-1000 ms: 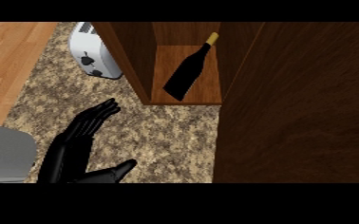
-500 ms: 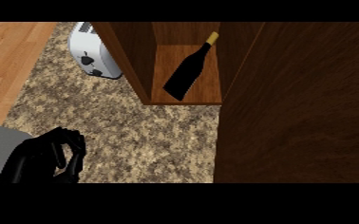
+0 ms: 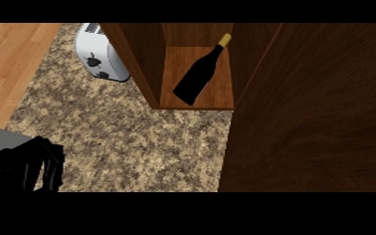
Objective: Pick up the wine, place it into the cabinet and close the cabinet
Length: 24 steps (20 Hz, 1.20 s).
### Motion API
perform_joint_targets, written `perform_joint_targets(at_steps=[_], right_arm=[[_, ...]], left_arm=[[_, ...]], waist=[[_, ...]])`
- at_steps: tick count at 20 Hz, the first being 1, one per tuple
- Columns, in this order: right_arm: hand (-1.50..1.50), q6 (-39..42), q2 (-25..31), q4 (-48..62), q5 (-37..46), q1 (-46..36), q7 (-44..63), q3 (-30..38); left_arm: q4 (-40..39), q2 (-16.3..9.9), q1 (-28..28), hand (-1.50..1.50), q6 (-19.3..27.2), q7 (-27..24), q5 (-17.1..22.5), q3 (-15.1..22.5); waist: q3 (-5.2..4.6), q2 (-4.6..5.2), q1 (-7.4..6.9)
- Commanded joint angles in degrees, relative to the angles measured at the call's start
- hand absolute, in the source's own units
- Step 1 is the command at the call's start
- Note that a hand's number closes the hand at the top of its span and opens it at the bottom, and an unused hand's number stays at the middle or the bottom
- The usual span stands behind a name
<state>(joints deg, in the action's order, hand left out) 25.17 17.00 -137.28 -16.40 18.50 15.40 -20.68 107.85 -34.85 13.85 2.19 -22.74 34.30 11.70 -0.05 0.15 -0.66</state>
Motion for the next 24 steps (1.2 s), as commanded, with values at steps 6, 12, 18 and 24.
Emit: perform_joint_targets(at_steps=[6,12,18,24], right_arm=[[1.50,-5.9,-8.0,-2.0,-2.4,-14.1,10.5,-9.7],[1.50,-12.1,-16.4,4.8,-1.9,-29.9,20.5,-12.4],[1.50,-26.1,-16.9,14.5,-1.0,-43.8,16.7,-16.8],[1.50,-36.9,-17.0,26.6,-7.6,-59.9,14.4,-12.8]], left_arm=[[1.5,-0.6,5.3,1.50,-4.7,-1.5,0.2,-3.6],[1.8,-0.8,3.1,1.50,-5.6,1.6,2.2,-5.3],[0.5,-1.3,6.5,1.50,-10.6,0.9,2.9,-9.1],[2.8,1.3,6.0,1.50,-9.6,3.0,0.5,-8.0]], waist=[[-0.01,-0.23,-0.34],[-0.07,-0.19,-0.67],[-0.01,-0.22,-0.40],[0.00,-0.15,-0.57]])
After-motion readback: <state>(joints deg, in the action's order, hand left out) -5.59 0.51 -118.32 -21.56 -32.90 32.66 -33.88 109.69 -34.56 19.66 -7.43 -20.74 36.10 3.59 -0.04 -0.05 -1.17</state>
